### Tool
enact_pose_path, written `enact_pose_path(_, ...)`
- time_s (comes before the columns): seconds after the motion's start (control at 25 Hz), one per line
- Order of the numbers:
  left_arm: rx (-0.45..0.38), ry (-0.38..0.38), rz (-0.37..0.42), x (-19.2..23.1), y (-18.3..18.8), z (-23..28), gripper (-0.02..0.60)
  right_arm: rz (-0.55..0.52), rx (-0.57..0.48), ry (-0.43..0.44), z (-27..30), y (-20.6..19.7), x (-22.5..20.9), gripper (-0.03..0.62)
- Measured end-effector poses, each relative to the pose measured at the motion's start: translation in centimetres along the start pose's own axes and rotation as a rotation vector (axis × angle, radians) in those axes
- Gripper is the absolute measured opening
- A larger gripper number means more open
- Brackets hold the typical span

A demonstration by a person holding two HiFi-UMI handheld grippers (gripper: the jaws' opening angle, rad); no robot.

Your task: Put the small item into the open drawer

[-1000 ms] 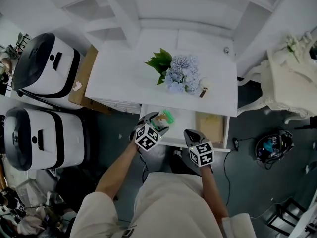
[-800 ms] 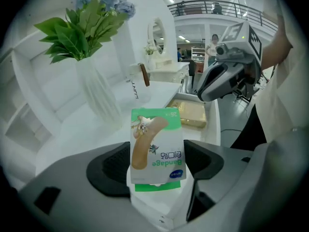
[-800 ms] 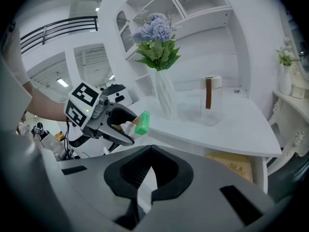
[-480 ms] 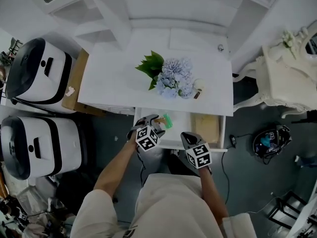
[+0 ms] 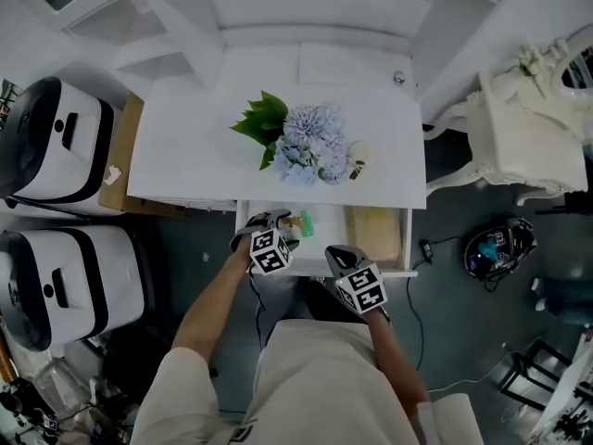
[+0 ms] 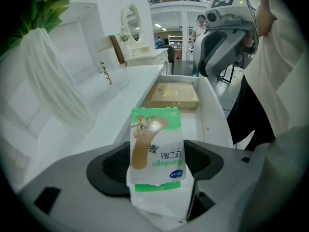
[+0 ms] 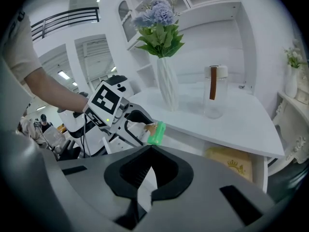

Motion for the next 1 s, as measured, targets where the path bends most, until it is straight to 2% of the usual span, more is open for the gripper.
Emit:
enact_pose_path(0.2, 0.027, -0.051, -0.037, -1.0, -0.4, 1.7, 0.359, -0.008, 0.018, -0.007, -0.3, -0.3, -0.4, 0.023)
enact_pose_path(0.4, 0.043, -0.103, -0.037, -1.9, -0.9, 2.8, 0.359, 0.002, 0.042, -0.006, -0.5, -1.0, -0.4, 0.023)
enact_pose_path(0.72, 0.083, -0.120, -0.061, -2.2, -1.7, 5.2, 0.360, 0.034, 0.062, -0.001, -0.7, -2.5, -0.3, 0.023)
enact_pose_path(1.0, 0.125, -0.169, -0.072, -4.0, -3.0, 7.3, 0.360, 0.052, 0.071, -0.011, -1.2, -3.5, -0.5, 0.023)
Point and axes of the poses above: the fingertips, and each gripper's own axes: z forward along the fingers, x to its left, y out of its top, the point moved 2 cm from there along -z, backward along the fingers, and after that the axes turned 12 degrees about y, right-handed, at the moved point
